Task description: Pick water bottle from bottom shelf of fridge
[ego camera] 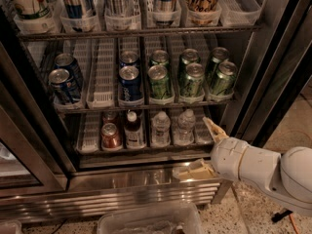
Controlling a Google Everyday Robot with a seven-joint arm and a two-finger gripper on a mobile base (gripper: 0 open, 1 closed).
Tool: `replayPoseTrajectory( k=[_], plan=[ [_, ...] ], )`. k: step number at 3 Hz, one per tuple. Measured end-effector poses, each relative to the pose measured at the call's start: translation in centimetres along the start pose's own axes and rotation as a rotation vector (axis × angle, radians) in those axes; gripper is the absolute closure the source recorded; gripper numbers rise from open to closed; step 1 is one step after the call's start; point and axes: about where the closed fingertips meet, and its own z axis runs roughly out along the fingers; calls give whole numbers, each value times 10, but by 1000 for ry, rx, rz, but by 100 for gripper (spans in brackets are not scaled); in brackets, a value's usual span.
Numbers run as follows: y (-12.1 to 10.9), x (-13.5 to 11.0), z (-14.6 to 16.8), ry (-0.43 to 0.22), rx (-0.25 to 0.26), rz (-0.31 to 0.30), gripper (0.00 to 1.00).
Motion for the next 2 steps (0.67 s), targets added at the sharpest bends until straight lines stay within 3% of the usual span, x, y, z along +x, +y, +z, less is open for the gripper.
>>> replayPoseTrajectory(
  k=[1, 2],
  plan=[
    [0, 0, 0, 0, 0, 0, 0],
    [-8, 0, 10, -72, 42, 38, 0]
  ],
)
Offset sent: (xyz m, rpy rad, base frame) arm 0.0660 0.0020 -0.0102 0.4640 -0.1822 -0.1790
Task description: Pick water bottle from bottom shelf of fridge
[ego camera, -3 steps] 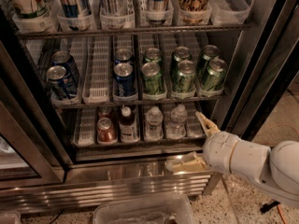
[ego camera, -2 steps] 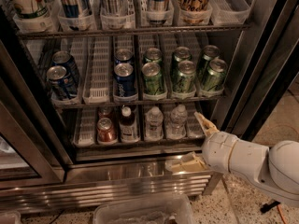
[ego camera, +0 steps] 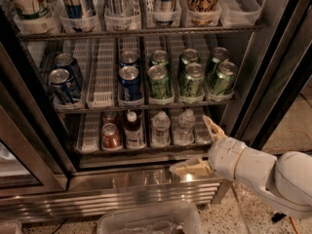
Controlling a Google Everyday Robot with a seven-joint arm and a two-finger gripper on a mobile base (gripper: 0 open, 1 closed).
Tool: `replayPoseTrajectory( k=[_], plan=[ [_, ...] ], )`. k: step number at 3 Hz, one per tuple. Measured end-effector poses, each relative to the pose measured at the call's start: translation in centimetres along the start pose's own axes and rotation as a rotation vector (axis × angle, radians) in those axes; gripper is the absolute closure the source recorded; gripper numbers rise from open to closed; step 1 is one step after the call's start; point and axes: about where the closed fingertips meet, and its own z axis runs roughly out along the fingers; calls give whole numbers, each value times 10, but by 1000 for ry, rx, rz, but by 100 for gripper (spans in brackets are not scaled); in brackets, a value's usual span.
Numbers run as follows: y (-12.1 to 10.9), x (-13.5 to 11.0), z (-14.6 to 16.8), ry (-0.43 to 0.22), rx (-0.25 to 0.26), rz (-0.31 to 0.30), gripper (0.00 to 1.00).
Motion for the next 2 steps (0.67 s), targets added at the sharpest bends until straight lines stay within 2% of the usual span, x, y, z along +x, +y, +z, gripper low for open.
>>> replayPoseTrajectory(
  k=[1, 2],
  plan=[
    [-25, -12, 15, -126, 122, 2, 0],
    [-35, -25, 37, -266, 225, -13, 0]
  ],
)
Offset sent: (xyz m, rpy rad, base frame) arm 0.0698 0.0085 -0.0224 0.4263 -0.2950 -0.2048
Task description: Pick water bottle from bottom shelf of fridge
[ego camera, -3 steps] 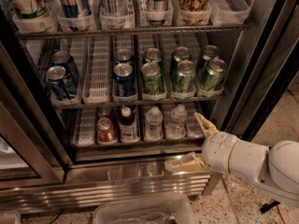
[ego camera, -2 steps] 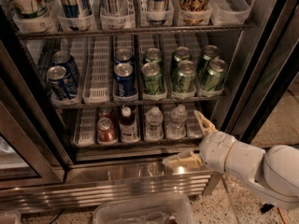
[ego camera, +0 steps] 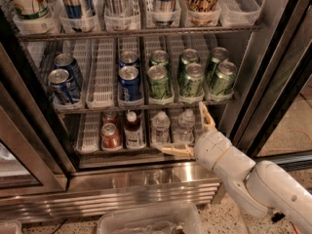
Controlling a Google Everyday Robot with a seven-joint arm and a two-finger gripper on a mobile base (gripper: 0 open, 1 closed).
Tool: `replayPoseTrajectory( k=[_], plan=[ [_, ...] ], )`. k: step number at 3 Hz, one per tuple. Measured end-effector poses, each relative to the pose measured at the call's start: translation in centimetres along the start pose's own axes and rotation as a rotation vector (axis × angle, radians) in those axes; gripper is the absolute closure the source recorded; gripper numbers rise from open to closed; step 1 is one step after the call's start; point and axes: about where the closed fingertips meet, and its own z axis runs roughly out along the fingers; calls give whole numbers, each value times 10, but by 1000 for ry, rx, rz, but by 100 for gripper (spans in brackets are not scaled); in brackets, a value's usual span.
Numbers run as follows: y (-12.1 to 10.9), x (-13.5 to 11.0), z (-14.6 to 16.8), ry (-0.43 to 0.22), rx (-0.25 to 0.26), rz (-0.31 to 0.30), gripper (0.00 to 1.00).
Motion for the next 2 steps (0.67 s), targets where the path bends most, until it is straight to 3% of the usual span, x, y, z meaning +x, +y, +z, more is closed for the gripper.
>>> replayPoseTrajectory(
  k=[1, 2],
  plan=[
    [14, 17, 8, -41, -28, 48, 0],
    [15, 18, 9, -44, -30, 55, 0]
  ],
)
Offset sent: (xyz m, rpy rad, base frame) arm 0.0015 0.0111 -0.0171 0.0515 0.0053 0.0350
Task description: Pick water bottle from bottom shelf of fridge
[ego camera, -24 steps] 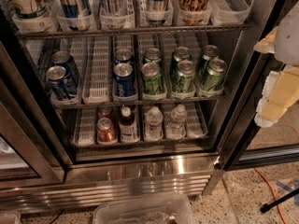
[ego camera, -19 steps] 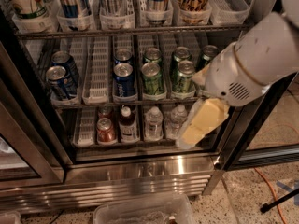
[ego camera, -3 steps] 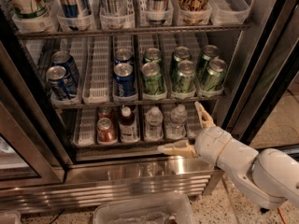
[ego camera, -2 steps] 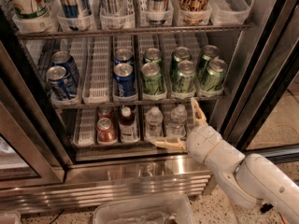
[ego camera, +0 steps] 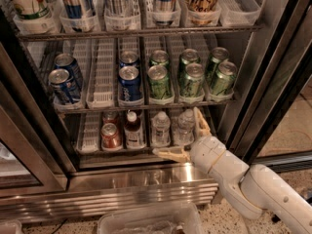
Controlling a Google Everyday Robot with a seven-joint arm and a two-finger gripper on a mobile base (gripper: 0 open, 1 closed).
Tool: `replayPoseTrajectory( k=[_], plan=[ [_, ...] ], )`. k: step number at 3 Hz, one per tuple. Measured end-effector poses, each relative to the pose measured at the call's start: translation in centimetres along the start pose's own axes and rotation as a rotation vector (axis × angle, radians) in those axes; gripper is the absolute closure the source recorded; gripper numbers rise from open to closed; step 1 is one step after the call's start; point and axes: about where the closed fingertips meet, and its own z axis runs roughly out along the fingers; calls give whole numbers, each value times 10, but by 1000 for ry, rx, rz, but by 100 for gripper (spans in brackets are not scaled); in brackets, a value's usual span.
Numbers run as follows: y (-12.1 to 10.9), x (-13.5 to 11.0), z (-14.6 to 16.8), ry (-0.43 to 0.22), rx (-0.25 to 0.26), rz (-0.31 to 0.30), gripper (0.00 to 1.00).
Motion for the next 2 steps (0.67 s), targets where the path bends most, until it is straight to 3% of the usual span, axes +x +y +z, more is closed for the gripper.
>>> replayPoseTrajectory(
  k=[1, 2],
  plan=[
    [-6, 5, 4, -21, 25, 62, 0],
    [2, 22, 4, -37, 82, 154, 0]
  ],
)
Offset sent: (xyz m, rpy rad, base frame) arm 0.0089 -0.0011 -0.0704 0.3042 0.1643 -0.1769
